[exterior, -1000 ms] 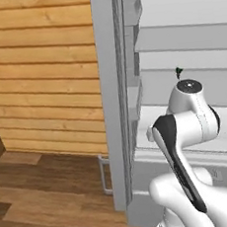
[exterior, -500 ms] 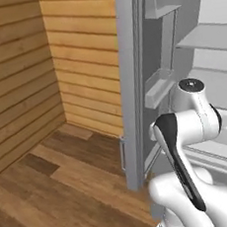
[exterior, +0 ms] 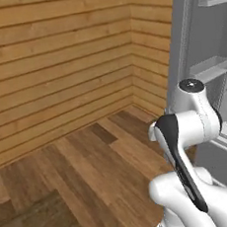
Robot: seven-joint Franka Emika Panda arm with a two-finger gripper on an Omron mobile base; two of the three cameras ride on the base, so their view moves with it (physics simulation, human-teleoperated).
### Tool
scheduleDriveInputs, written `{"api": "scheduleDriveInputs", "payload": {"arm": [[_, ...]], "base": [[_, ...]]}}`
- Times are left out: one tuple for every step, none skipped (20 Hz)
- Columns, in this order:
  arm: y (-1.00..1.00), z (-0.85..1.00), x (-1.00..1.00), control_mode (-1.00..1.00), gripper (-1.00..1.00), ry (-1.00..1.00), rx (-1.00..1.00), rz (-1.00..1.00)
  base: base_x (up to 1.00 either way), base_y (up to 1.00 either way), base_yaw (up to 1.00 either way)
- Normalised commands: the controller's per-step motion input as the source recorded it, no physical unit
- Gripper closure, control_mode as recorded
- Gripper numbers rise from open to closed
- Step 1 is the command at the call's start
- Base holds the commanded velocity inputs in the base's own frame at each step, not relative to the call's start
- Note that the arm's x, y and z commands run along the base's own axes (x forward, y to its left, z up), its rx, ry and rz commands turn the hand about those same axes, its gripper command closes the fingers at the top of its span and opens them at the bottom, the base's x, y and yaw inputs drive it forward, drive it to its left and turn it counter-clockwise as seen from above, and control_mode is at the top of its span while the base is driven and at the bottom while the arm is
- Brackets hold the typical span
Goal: Take the strawberry from the fridge and place it on top of the pancake, located on the dining counter.
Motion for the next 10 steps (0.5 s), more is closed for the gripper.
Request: {"api": "scheduleDriveInputs", "payload": {"arm": [[0.00, 0.00, 0.00, 1.00, 1.00, 0.00, 0.00, 0.00], [0.00, 0.00, 0.00, 1.00, 1.00, 0.00, 0.00, 0.00], [0.00, 0.00, 0.00, 1.00, 1.00, 0.00, 0.00, 0.00], [0.00, 0.00, 0.00, 1.00, 1.00, 0.00, 0.00, 0.00], [0.00, 0.00, 0.00, 1.00, 1.00, 0.00, 0.00, 0.00], [0.00, 0.00, 0.00, 1.00, 1.00, 0.00, 0.00, 0.00], [0.00, 0.00, 0.00, 1.00, 1.00, 0.00, 0.00, 0.00], [0.00, 0.00, 0.00, 1.00, 1.00, 0.00, 0.00, 0.00], [0.00, 0.00, 0.00, 1.00, 1.00, 0.00, 0.00, 0.00], [0.00, 0.00, 0.00, 1.00, 1.00, 0.00, 0.00, 0.00]], "base": [[-0.44, 0.97, 0.48], [-0.41, 1.00, 0.45], [-0.26, 0.95, 0.43], [0.00, 0.81, 0.38], [0.00, 0.74, 0.37], [0.13, 0.72, 0.36], [0.26, 0.75, 0.38], [0.40, 0.79, 0.40], [0.50, 0.83, 0.44], [0.54, 0.81, 0.44]]}}
